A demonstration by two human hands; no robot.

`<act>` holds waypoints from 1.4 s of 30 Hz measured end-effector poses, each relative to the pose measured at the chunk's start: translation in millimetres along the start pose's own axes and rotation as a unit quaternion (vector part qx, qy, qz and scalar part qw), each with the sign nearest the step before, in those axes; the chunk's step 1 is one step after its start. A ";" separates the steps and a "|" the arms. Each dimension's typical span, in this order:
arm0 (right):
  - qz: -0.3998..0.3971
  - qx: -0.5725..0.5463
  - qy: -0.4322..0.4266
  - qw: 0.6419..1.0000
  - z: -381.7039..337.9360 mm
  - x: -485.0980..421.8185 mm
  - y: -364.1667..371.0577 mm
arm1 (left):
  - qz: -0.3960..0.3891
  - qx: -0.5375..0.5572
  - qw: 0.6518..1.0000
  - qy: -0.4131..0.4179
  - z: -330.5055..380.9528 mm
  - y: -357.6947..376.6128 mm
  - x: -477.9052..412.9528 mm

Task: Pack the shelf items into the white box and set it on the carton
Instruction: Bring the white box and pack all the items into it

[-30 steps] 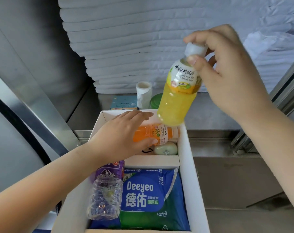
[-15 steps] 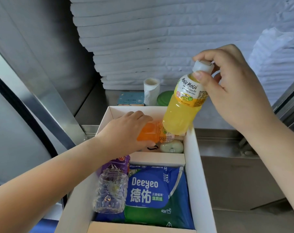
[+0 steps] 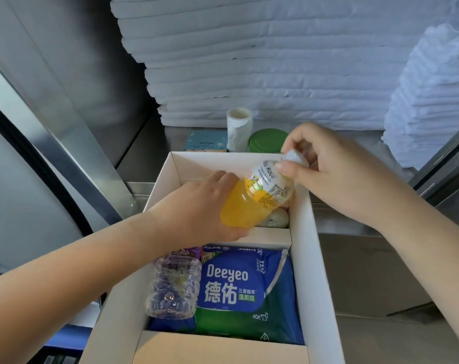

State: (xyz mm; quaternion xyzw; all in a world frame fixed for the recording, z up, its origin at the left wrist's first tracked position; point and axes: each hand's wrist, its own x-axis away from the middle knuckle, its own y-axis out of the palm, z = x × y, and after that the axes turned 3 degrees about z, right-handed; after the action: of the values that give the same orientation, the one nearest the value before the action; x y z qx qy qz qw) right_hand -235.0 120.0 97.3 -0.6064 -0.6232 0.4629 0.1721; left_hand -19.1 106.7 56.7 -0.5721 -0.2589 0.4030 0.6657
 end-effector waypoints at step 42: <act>-0.281 0.224 -0.104 0.927 6.3 -12.4 37.3 | -0.084 -0.049 0.992 0.082 -23.1 11.4 7.2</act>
State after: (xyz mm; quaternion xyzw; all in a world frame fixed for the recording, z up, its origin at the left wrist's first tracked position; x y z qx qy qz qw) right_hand -215.2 100.2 69.1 -0.3008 -0.6623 0.5835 0.3612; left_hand 0.8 100.1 40.0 -0.6111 -0.2702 0.2843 0.6876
